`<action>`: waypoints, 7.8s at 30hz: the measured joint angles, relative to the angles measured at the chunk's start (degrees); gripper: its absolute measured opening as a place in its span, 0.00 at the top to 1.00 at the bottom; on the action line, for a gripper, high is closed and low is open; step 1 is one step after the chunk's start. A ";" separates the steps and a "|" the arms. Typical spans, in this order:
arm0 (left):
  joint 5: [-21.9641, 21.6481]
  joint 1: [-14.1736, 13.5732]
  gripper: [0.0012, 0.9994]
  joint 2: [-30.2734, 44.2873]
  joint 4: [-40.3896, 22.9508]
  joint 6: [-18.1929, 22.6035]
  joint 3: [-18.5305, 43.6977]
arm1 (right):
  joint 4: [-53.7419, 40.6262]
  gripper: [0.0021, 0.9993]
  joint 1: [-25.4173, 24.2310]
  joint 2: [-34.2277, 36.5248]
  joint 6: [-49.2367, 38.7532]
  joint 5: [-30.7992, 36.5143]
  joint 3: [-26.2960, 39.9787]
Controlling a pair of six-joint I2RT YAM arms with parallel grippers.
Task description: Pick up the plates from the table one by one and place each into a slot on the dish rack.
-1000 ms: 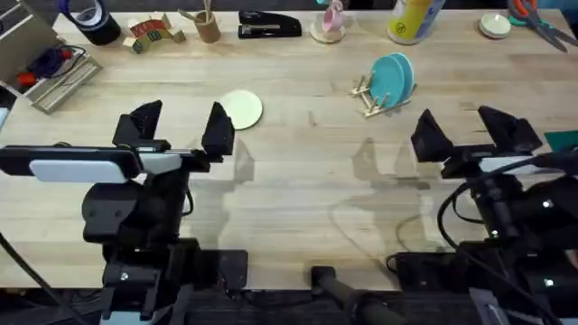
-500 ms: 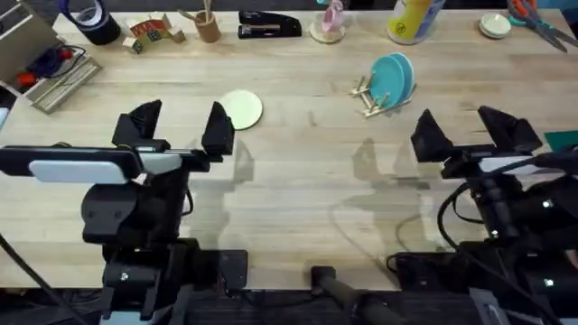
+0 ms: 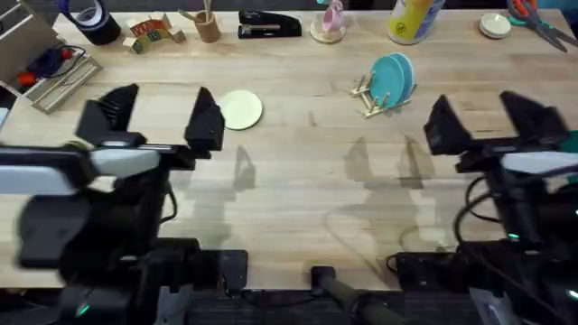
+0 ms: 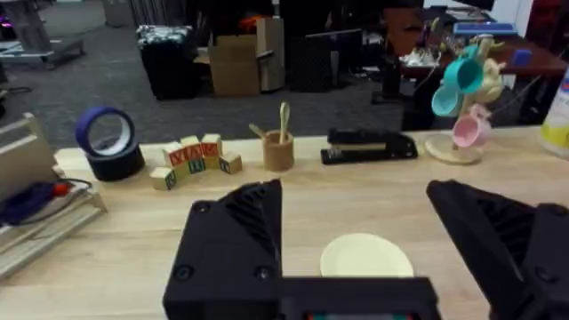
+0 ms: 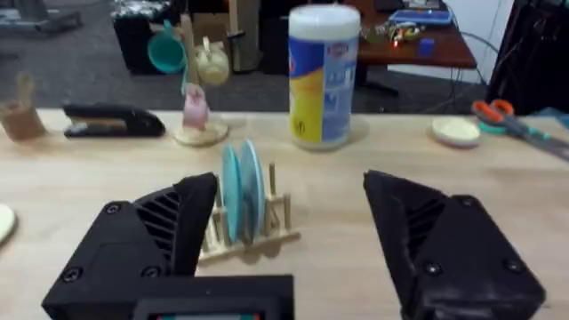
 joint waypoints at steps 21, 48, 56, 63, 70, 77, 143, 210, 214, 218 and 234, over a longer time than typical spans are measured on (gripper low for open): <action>1.37 0.00 0.01 25.06 -43.58 -0.57 52.26 | -39.06 0.01 0.00 20.98 -2.00 -0.09 45.41; 4.15 0.00 0.01 75.92 -84.21 -0.70 99.04 | -75.65 0.01 0.00 69.89 -6.46 -4.70 90.27; 4.25 0.00 0.01 79.01 -84.14 -0.70 99.04 | -75.50 0.01 0.02 71.36 -6.46 -4.68 90.30; 4.28 0.00 0.01 79.14 -84.15 -0.70 99.04 | -75.50 0.01 0.01 71.37 -6.46 -4.68 90.32; 4.45 0.00 0.86 79.12 -84.23 -0.90 99.04 | -75.50 0.01 0.02 71.37 -6.46 -4.68 90.32; 4.50 0.00 0.96 79.12 -86.90 -0.79 99.04 | -75.50 0.00 0.02 71.38 -6.46 -4.68 90.32; 58.09 21.00 0.96 107.57 -69.42 29.01 68.38 | -75.71 0.00 0.02 71.37 -6.46 -4.68 90.32; 59.16 24.11 0.96 128.37 -56.45 29.35 68.42 | -75.78 0.00 0.02 71.36 -6.46 -4.68 90.32; 59.16 24.11 0.96 128.37 -56.45 29.35 68.42 | -75.78 0.01 0.00 71.38 -6.46 -4.68 90.32; 59.16 24.11 0.96 128.37 -56.45 29.35 68.42 | -75.78 0.00 0.02 71.38 -6.46 -4.68 90.32; 59.22 24.11 0.96 128.37 -56.59 29.41 68.42 | -75.78 0.01 0.02 71.38 -6.46 -4.68 90.32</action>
